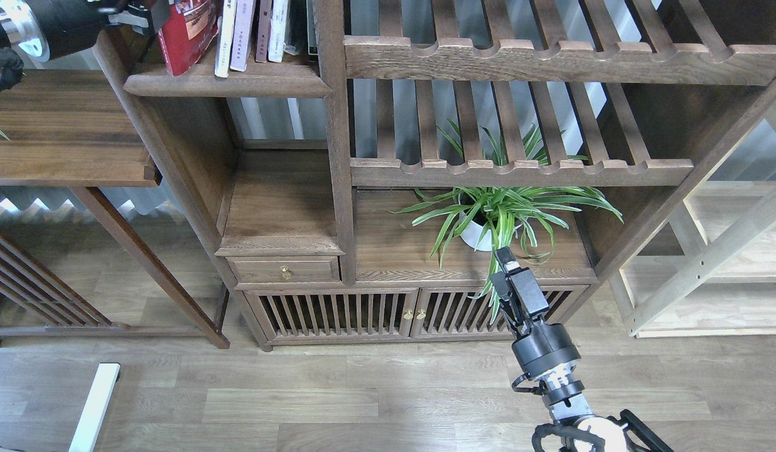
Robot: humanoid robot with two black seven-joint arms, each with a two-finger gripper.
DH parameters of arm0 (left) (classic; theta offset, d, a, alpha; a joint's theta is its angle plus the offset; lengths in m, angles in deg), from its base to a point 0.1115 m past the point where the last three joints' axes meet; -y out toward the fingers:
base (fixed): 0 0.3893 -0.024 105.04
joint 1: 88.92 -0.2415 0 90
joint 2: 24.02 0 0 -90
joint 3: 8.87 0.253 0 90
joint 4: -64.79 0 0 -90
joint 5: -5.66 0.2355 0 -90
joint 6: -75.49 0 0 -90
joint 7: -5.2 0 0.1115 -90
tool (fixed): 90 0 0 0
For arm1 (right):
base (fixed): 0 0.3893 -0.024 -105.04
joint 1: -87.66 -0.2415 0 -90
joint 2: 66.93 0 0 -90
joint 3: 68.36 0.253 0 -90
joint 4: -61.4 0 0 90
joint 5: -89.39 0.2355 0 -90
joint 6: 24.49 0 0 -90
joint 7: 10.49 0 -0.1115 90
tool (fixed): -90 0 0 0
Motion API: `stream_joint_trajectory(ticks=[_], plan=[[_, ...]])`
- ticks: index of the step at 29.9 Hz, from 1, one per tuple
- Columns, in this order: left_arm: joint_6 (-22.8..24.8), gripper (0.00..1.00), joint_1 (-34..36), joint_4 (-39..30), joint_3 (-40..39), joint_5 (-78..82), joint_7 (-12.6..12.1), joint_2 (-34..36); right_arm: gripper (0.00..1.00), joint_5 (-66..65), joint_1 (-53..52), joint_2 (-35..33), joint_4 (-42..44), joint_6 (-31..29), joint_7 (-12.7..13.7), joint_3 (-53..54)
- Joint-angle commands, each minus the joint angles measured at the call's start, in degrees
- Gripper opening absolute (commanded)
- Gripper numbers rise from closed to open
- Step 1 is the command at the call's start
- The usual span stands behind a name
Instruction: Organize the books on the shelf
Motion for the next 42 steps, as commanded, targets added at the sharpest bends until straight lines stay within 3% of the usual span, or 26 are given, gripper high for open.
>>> stream_joint_trajectory(ticks=[1,30,42], plan=[[0.0,0.99,0.1,0.0,0.3,0.0,0.0,0.0,0.99,0.0,0.0,0.0,0.1,0.0,0.0,0.0],[0.0,0.99,0.1,-1.1,0.2,-0.3,0.0,-0.3,0.99,0.0,0.0,0.1,0.1,0.0,0.0,0.1],[0.0,0.99,-0.7,-5.6,-0.1,-3.5,0.0,2.4,0.99,0.1,-0.2,-0.2,0.1,0.0,0.1,0.0]])
